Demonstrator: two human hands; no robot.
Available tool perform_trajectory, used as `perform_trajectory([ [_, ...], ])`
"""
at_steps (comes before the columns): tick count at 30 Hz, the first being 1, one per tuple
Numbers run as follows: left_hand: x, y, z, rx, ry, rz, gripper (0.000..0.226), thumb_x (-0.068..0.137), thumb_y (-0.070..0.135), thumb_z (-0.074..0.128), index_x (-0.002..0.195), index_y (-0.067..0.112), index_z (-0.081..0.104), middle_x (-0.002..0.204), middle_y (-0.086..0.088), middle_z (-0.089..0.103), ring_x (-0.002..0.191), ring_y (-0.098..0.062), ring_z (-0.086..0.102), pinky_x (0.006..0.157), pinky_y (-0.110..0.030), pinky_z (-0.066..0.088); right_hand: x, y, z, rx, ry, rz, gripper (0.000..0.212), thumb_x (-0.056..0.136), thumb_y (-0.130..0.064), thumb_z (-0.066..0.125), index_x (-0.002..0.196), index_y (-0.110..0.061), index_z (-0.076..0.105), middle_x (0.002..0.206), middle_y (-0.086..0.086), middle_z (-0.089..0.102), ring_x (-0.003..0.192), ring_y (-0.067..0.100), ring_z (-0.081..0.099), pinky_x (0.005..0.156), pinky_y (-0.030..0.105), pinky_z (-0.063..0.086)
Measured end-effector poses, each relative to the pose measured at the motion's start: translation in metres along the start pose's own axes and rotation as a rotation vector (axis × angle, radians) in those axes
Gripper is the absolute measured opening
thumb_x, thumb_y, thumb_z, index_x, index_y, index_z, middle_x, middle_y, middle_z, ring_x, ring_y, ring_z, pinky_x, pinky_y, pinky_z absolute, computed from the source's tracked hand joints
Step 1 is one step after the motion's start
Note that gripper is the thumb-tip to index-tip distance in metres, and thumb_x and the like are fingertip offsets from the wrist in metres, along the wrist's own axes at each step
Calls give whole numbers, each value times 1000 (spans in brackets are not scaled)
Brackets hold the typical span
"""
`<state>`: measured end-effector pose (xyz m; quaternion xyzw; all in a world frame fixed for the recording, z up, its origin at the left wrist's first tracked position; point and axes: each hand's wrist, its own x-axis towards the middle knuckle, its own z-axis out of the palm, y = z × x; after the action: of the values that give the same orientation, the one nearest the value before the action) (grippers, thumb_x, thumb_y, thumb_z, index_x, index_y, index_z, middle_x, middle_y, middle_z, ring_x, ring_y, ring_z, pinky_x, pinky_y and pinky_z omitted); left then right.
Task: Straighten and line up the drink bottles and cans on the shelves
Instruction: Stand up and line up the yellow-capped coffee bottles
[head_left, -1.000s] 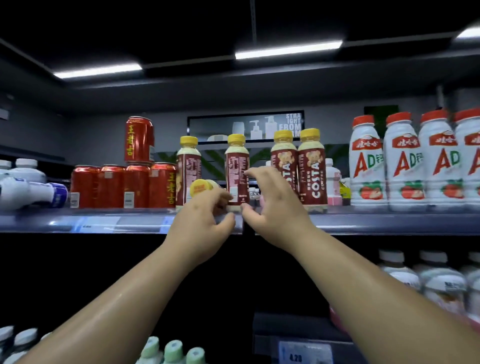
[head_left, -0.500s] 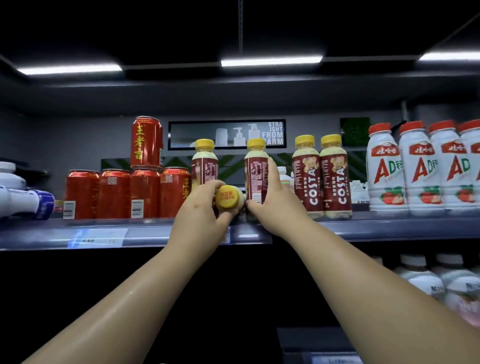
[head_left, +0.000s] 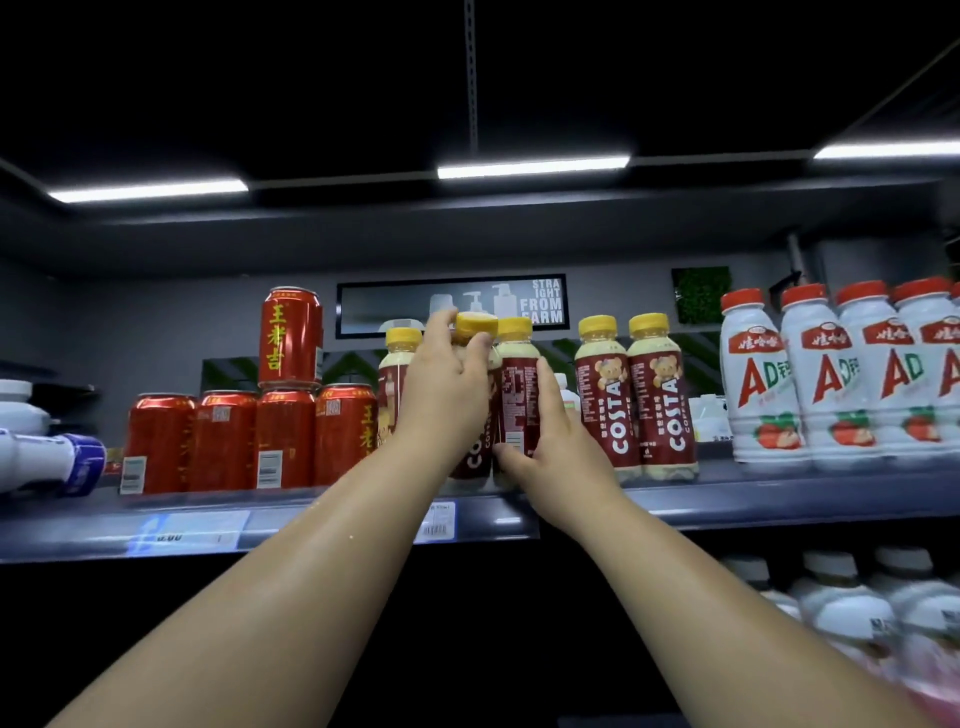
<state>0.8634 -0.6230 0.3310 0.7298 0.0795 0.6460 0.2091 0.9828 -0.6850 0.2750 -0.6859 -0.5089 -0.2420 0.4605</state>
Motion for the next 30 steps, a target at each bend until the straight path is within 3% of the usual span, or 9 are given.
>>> perform_trajectory([
  [2,-3,-7,9,-43,-10,-64,36,100,44,46,132,28,47,106,11,63,95,-3,59,74,-24,48,-1,1,0,-8,-6,4,103,90,-50,63,152,-41,-18,138,2,50,111,23,57,90,41,51],
  [6,-15,-27,15,-27,-52,-161,33,94,47,57,119,28,47,108,8,62,101,-13,60,85,-35,50,-1,3,1,-23,-3,3,101,90,-52,60,152,-40,-20,136,4,52,111,25,58,91,43,51],
  [11,-24,-38,17,71,-90,-221,53,91,30,65,134,16,36,121,-3,56,106,-18,55,85,-29,40,-2,3,3,-43,4,0,100,91,-52,56,151,-39,-23,140,8,48,110,29,58,87,42,51],
  [17,-28,-36,17,78,-75,-267,50,97,33,57,137,15,33,117,-1,54,100,-18,52,86,-30,41,0,1,3,-75,3,47,100,89,-44,55,156,-28,-17,142,10,48,110,31,57,83,38,45],
  [21,-28,-43,12,185,-172,-219,51,91,28,66,132,20,37,113,3,56,98,-16,55,83,-29,41,-1,3,3,-78,-2,34,98,91,-44,54,155,-28,-19,139,9,50,108,31,56,82,38,45],
  [27,-30,-47,6,213,-200,-199,55,93,30,64,137,25,32,113,7,56,101,-17,57,87,-32,44,-1,2,6,-116,47,22,106,88,-51,62,155,-24,-16,148,14,31,126,32,46,101,41,42],
  [30,-30,-48,6,221,-204,-199,57,94,31,62,141,23,30,118,1,56,102,-19,55,89,-33,44,-2,0,5,-111,32,18,104,89,-48,57,154,-27,-21,150,13,32,120,33,50,95,42,44],
])
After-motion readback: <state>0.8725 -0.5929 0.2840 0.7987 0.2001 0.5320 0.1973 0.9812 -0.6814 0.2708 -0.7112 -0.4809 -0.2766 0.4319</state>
